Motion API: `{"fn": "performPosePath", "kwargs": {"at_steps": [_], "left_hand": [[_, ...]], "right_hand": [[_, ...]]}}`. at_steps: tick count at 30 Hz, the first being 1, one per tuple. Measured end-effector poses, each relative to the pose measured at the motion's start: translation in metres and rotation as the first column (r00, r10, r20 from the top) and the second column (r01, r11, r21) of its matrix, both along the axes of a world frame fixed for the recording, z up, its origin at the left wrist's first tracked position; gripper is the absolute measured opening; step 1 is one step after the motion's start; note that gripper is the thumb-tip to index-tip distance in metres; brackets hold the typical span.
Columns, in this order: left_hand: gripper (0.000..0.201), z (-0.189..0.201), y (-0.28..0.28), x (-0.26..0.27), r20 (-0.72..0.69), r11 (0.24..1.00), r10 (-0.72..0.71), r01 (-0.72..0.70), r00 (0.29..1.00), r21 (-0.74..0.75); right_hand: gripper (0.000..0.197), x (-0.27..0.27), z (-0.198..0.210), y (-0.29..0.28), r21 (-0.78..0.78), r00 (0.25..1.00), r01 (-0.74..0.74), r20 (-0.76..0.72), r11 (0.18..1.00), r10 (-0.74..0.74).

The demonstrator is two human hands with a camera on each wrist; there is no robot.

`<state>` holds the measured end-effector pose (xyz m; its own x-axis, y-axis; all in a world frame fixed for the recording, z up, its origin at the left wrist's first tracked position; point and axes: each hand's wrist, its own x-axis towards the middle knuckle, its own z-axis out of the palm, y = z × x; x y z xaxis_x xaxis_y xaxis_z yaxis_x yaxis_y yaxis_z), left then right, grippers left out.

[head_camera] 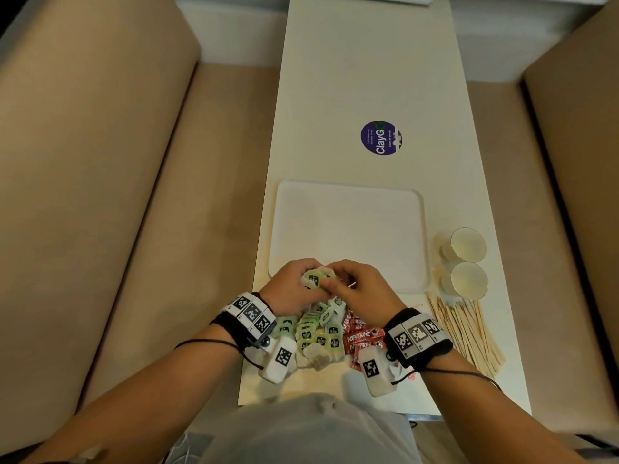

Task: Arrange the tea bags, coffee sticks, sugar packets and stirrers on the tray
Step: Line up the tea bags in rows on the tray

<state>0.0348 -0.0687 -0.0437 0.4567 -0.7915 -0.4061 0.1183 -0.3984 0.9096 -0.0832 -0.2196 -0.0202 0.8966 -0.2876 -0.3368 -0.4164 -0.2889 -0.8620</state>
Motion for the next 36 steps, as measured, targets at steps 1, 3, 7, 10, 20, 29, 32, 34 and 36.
{"fn": "performPosePath", "kwargs": {"at_steps": [1,3,7,10,20,29,32,34,36], "left_hand": [[0.024,0.0,0.0,0.004,-0.014,1.0,0.029,-0.029,0.999,-0.002],[0.026,0.0,0.0,0.013,-0.019,0.998,0.069,-0.069,0.997,0.001],[0.029,0.001,-0.001,0.03,-0.012,0.998,0.057,-0.057,0.998,0.011],[0.031,0.0,-0.002,0.04,-0.01,0.997,0.071,-0.071,0.997,-0.004],[0.009,-0.008,-0.022,0.08,0.025,0.977,0.193,-0.195,0.981,0.091],[0.035,-0.035,-0.028,0.115,0.076,0.938,0.262,-0.272,0.962,0.214],[0.026,-0.043,-0.022,0.131,0.141,0.917,0.302,-0.328,0.943,0.226],[0.026,-0.049,-0.021,0.143,0.168,0.893,0.349,-0.382,0.922,0.24],[0.027,-0.054,-0.023,0.154,0.205,0.876,0.376,-0.419,0.904,0.24]], "right_hand": [[0.018,0.002,-0.001,-0.002,0.014,1.0,0.015,0.012,1.0,-0.015],[0.015,0.007,-0.005,-0.005,0.058,0.999,0.037,0.017,0.998,-0.038],[0.013,0.018,-0.012,-0.009,0.109,0.997,0.074,0.02,0.991,-0.076],[0.018,0.03,-0.014,-0.012,0.119,0.995,0.098,0.02,0.988,-0.101],[0.015,0.073,-0.032,-0.03,0.179,0.984,0.161,0.044,0.971,-0.171],[0.012,0.109,-0.069,-0.046,-0.008,0.983,0.163,-0.081,0.987,-0.163],[0.019,0.131,-0.08,-0.058,-0.08,0.986,0.12,-0.106,0.99,-0.129],[0.017,0.15,-0.082,-0.064,-0.094,0.988,0.097,-0.108,0.991,-0.107],[0.015,0.172,-0.082,-0.067,-0.1,0.99,0.096,-0.096,0.99,-0.105]]}}
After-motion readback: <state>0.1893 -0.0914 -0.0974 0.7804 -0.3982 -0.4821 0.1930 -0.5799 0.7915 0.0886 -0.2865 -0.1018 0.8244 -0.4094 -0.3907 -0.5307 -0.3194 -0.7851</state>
